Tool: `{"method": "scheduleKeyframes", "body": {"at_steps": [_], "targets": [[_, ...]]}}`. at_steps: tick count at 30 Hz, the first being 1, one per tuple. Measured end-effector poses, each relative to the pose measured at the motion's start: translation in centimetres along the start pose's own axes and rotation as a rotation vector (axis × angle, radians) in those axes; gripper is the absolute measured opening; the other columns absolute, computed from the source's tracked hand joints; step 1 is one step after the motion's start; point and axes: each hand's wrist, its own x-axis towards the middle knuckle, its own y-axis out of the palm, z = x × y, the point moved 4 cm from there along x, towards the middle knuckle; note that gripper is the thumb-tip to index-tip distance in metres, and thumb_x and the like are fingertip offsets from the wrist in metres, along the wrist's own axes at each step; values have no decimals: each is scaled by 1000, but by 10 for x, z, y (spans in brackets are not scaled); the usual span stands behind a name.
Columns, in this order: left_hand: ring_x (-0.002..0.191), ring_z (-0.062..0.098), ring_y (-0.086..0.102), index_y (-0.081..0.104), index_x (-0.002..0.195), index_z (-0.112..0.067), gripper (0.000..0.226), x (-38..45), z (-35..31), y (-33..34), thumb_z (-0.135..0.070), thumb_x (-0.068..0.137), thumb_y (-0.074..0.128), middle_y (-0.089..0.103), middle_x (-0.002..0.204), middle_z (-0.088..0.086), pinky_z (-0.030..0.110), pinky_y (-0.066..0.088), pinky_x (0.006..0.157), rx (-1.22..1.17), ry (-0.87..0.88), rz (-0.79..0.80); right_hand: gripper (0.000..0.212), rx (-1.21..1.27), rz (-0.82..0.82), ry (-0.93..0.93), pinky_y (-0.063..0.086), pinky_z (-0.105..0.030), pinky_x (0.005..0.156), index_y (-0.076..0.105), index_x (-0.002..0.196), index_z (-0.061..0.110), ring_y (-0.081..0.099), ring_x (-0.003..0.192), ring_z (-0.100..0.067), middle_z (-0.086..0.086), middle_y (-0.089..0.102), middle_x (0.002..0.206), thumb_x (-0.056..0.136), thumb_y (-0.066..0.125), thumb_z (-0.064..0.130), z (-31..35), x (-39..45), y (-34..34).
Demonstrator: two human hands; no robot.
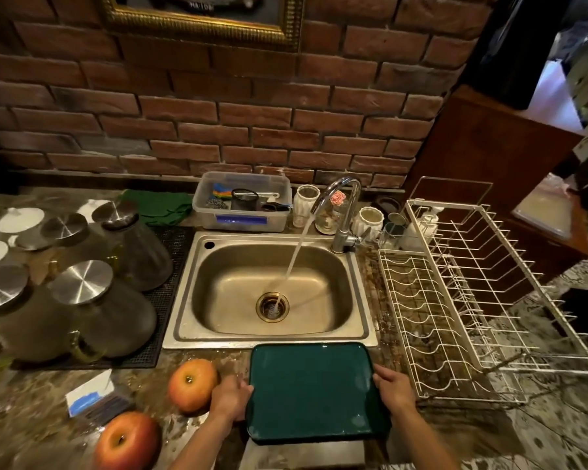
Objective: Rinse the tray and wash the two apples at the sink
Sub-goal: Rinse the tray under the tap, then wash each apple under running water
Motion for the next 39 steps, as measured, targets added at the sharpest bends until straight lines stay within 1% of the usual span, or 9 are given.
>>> {"method": "scheduleKeyframes", "body": {"at_steps": [5, 11, 15, 19, 24, 28, 31, 34, 39], "targets": [[65, 26, 58, 52, 71, -12, 25, 3, 10, -3, -12, 90, 69, 62, 71, 9, 41, 58, 69, -17, -4, -22, 34, -24, 19, 6, 51, -28, 70, 66, 128, 17, 57, 88, -18, -10, 65, 132, 97, 56, 7, -3, -4, 4], [86, 19, 61, 53, 75, -16, 25, -22, -9, -12, -24, 94, 66, 67, 89, 4, 36, 55, 89, 156, 108, -23, 35, -88, 48, 11, 42, -47, 110, 64, 131, 17, 55, 124, -32, -13, 61, 138, 97, 57, 10, 1, -1, 8], [97, 17, 65, 64, 107, -11, 22, -39, -31, -29, -29, 100, 55, 70, 107, 3, 31, 53, 91, 258, 166, 37, 39, -217, 26, -35, 41, -40, 107, 62, 131, 10, 59, 122, -31, -14, 66, 130, 92, 66, 17, 24, -13, 8], [92, 8, 66, 68, 112, -28, 16, -50, -37, -72, -27, 97, 61, 70, 105, -9, 17, 52, 76, 48, 221, -12, 32, -324, 8, -306, 45, -41, 104, 67, 122, 9, 62, 114, -29, -15, 69, 122, 91, 68, 17, 72, -39, 27], [107, 14, 66, 71, 117, -18, 28, -40, -10, -132, -22, 90, 72, 73, 116, 0, 31, 51, 99, -1, 227, -154, 26, -127, 397, -414, 47, -20, 82, 67, 118, 20, 60, 101, -8, 1, 66, 116, 93, 67, 22, 129, -91, 95], [122, 20, 60, 58, 135, -11, 53, -19, 11, -146, -22, 87, 76, 65, 131, 7, 31, 46, 104, -50, 170, -35, 38, -307, 842, -445, 53, -21, 83, 61, 122, 37, 64, 108, -6, 13, 65, 117, 86, 70, 45, 156, -127, 168], [128, 26, 56, 51, 143, -10, 56, -2, 21, -142, -22, 92, 70, 59, 139, 10, 40, 43, 112, -84, 85, 73, 51, -355, 943, -389, 52, -21, 83, 54, 130, 38, 61, 110, -9, 11, 61, 120, 83, 73, 46, 158, -136, 213], [126, 31, 55, 48, 144, -11, 48, 10, 26, -133, -17, 98, 60, 57, 139, 14, 48, 51, 102, -122, 16, 114, 61, -400, 997, -304, 53, -32, 98, 47, 142, 31, 56, 119, -16, 1, 56, 136, 87, 72, 38, 147, -132, 248], [120, 36, 56, 48, 143, -13, 46, 14, 31, -128, -7, 98, 56, 54, 134, 14, 46, 58, 71, -340, -130, 128, 59, -303, 1080, -108, 59, -46, 91, 45, 144, 34, 64, 114, -27, -3, 50, 137, 90, 69, 32, 122, -130, 261]]}}
